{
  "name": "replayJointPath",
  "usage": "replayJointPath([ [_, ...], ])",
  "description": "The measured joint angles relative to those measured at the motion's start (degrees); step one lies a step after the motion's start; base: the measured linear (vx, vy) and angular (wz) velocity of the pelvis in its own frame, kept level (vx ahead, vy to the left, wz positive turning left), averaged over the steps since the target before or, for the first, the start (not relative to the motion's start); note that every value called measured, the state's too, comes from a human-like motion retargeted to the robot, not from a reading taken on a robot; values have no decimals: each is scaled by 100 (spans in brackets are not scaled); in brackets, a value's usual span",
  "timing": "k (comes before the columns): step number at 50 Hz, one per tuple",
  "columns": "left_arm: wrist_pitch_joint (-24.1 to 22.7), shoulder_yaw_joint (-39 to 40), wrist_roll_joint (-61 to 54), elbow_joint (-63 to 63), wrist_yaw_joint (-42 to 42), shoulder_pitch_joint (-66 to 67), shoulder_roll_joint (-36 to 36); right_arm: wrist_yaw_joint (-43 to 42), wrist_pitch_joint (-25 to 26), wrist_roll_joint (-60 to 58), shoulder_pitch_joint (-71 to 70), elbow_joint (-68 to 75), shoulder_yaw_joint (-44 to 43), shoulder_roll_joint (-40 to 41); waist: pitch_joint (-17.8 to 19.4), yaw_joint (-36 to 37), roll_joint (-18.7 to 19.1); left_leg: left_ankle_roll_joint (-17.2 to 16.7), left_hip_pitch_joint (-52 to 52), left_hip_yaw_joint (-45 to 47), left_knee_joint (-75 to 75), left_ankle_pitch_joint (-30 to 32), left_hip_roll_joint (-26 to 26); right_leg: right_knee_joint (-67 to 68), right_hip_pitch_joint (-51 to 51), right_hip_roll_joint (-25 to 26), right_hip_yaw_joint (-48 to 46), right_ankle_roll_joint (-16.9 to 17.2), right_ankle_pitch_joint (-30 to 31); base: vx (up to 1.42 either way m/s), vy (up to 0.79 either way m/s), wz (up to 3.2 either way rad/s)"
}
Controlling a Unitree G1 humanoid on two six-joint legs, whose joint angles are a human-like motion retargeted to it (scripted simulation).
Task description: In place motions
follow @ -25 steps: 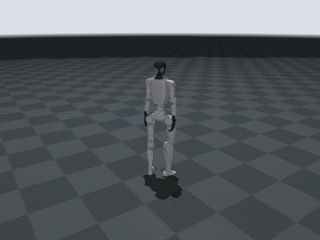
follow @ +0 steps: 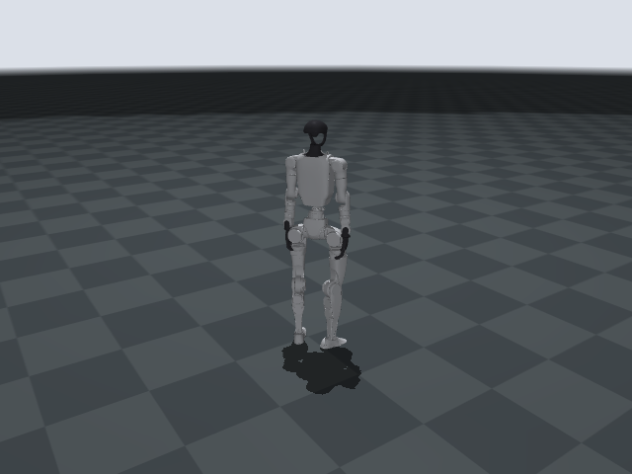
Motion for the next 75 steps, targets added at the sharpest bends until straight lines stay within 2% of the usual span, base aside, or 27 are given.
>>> replayJointPath([
  [20, 21, 81, -41, 147, 74, 70, 44, 41, -29, -109, -27, -142, 74, 30, -56, -350, 19, 57, -78, -713, -4, 84, -211, -144, 243, -70, -725, 18, 4, 6, -3, 33],
  [33, 19, 27, -7, 81, 67, 45, 26, 52, -19, -18, 23, -69, 13, 11, -61, 40, -14, 174, -80, -518, -51, 96, -283, -113, 233, -79, -541, 42, -11, 2, -2, -9],
  [45, 15, 70, -74, 105, 70, 75, 26, 57, -21, -100, 17, -111, 49, 16, -82, -138, -14, 142, -107, -723, -28, 89, -333, -161, 284, -122, -775, 30, 3, 1, 0, 10],
  [75, 12, 62, -97, 82, 68, 82, 27, 66, -23, -94, 23, -92, 68, 5, -68, -28, -28, 193, -76, -614, -36, 46, -343, -115, 267, -160, -690, 32, 20, 0, 0, 0],
])
